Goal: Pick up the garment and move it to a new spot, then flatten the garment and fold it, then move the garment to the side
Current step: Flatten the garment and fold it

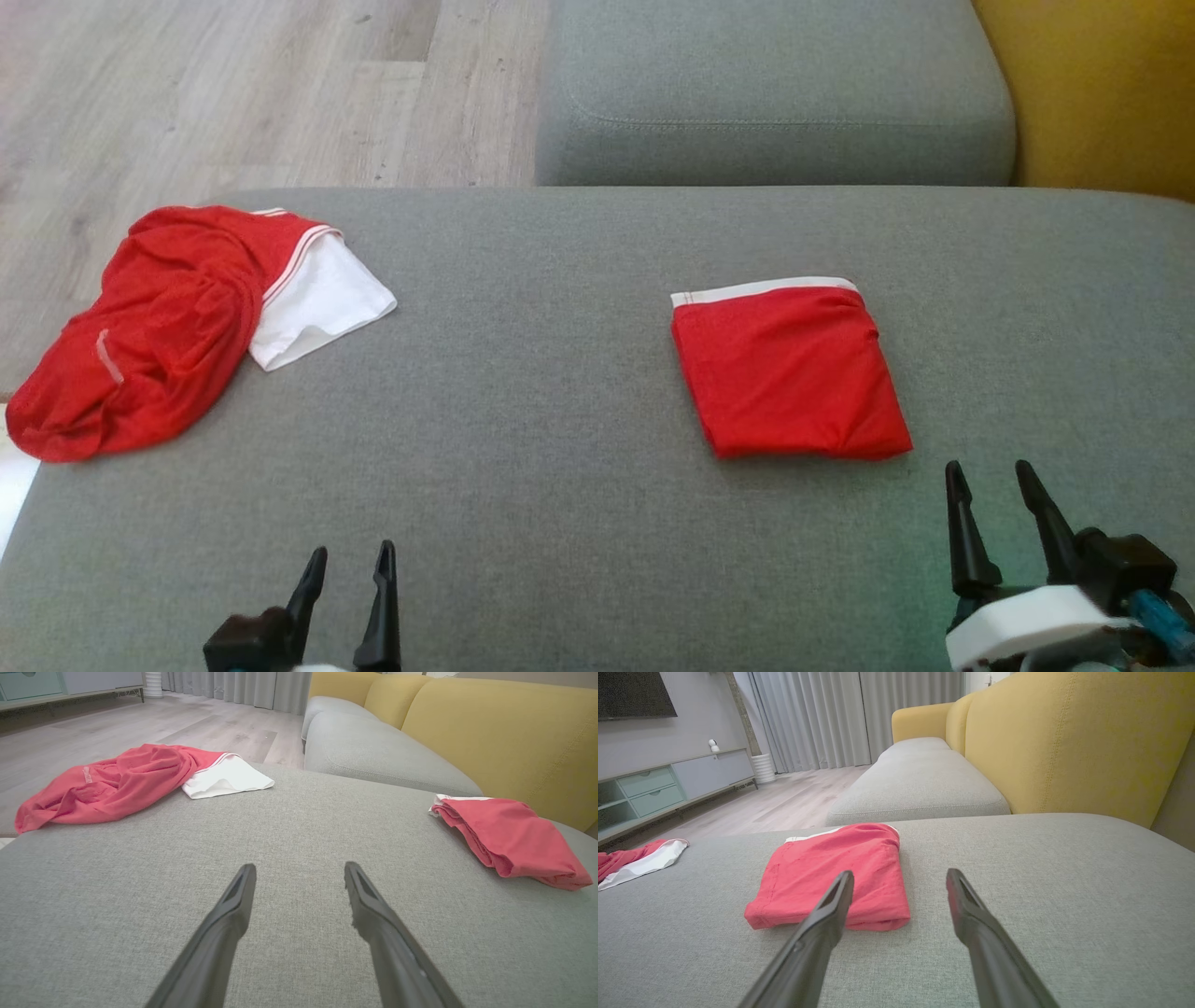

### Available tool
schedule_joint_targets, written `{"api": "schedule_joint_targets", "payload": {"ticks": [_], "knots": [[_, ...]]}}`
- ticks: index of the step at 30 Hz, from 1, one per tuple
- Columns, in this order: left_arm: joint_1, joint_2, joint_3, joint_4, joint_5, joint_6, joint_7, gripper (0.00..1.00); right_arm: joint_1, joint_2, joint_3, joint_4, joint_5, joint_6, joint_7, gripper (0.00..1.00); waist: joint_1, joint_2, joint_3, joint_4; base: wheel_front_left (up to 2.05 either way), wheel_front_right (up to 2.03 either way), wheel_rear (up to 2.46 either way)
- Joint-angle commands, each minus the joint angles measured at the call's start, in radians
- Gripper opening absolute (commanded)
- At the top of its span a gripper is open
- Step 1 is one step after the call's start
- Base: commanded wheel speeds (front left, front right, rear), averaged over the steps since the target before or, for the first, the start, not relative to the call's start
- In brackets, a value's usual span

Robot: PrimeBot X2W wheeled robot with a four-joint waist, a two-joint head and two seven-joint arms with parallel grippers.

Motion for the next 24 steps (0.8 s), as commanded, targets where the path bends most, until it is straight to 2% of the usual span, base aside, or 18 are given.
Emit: {"api": "schedule_joint_targets", "payload": {"ticks": [1, 24], "knots": [[-0.04, -0.003, 0.032, -0.034, 0.005, -0.002, -0.012, 1.0, -0.015, -0.006, 0.016, -0.034, -0.002, -0.001, -0.014, 1.0, 0.0, 0.0, 0.002, -0.001, 0.0, 0.0, 0.0], [-0.075, -0.003, 0.056, -0.016, 0.031, -0.031, -0.012, 1.0, 0.052, 0.023, 0.01, -0.045, -0.014, -0.001, -0.014, 1.0, 0.0, 0.0, 0.007, -0.004, 0.0, 0.0, 0.0]]}}
